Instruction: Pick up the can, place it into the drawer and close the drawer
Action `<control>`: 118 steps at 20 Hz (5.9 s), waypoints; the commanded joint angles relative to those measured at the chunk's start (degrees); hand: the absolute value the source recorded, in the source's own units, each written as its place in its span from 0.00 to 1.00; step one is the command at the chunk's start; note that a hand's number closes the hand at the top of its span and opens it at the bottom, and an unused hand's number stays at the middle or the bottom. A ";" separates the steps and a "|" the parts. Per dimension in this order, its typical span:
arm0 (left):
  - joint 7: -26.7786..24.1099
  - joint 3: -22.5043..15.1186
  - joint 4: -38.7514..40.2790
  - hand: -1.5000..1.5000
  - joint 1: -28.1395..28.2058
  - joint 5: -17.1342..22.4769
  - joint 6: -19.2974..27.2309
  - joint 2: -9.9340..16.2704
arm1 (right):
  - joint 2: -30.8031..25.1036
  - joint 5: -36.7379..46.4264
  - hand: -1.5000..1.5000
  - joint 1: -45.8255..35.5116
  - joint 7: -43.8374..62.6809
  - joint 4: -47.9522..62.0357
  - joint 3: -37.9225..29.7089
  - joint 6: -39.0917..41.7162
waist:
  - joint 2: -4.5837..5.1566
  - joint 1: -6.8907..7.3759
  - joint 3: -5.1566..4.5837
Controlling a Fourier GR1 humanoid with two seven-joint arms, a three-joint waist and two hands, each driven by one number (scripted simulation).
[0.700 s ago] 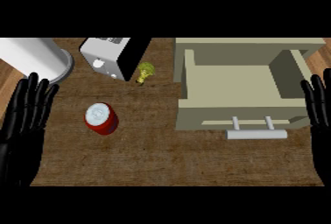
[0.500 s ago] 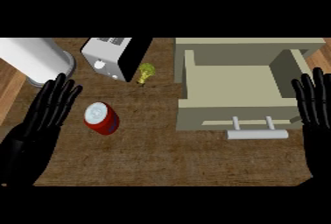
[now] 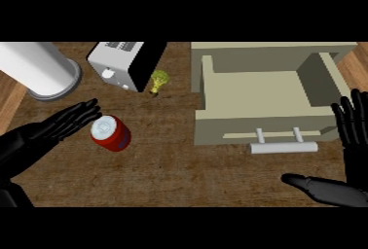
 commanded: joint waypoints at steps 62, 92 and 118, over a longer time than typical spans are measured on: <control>-13.00 6.96 55.01 0.00 -20.12 -18.55 -11.90 -5.69 | 1.43 -20.14 0.00 18.28 -1.84 -5.16 -30.52 29.41 | -0.18 0.75 0.01; -41.84 2.18 90.89 0.00 -28.80 -36.51 -5.60 -9.37 | 3.60 -25.08 0.00 18.92 2.43 -9.55 -34.87 32.20 | 0.24 -0.28 -0.11; -35.70 20.80 83.56 1.00 -27.56 -15.94 16.96 -20.44 | 5.46 -28.85 0.00 24.00 3.69 -10.77 -39.15 33.89 | -1.33 3.72 0.22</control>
